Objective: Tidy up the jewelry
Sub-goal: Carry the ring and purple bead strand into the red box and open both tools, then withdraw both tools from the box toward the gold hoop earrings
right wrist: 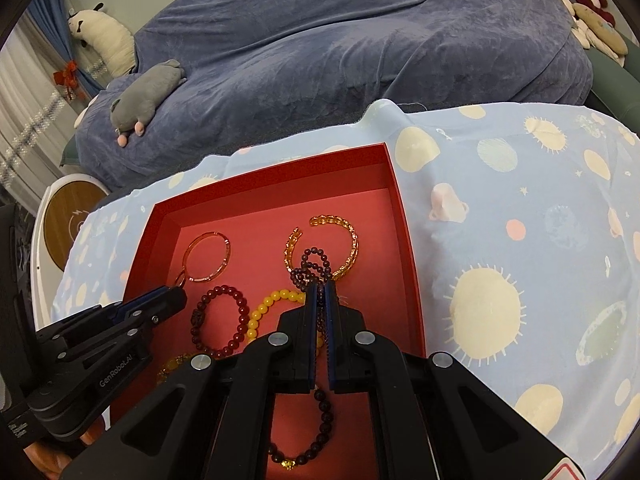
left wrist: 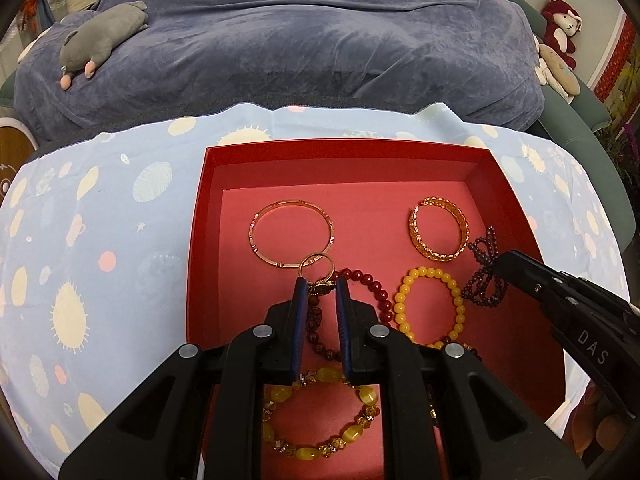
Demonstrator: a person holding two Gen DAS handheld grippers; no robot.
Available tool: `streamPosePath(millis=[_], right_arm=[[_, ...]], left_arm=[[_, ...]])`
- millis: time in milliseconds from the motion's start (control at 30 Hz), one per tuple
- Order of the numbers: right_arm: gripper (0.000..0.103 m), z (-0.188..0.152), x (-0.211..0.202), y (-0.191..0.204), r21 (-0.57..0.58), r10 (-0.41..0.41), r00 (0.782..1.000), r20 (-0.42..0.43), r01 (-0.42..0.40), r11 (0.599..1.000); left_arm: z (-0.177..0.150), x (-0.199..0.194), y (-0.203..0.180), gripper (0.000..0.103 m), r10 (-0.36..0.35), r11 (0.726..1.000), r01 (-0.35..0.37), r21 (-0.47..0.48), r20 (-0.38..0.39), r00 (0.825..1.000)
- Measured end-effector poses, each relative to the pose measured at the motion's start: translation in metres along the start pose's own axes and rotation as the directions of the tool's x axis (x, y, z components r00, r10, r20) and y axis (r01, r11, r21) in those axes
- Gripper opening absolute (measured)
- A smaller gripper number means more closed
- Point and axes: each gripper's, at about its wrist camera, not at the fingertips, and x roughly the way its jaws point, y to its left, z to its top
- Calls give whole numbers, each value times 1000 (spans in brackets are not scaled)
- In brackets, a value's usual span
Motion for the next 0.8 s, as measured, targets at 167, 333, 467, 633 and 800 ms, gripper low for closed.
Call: streamPosePath(millis=[167,333,467,633,800], right_arm=[[17,0,-4,0,-9,-8,1000,16,8,1000],[26,-5,-19,-1,-1,-11,999,40,11,1000],[26,-12,-30,0,4,-8,999,42,8,1000],[26,-25,-47,1,9,-5,999,45,4,1000],[26,-41,-67,5,5,-6,999,49,6,1000]], left_arm=[[2,-1,2,16,5,1000,-4,-25,20,1000],[1,-12,4,33,9,999,-7,-43,46,999],[-2,-25,3,37,6,999,-3,-48,59,998],[-14,-44,3,37,3,999,1,-51,73,997],[-29,-67,1,37,-2,998,7,-55,86,996]])
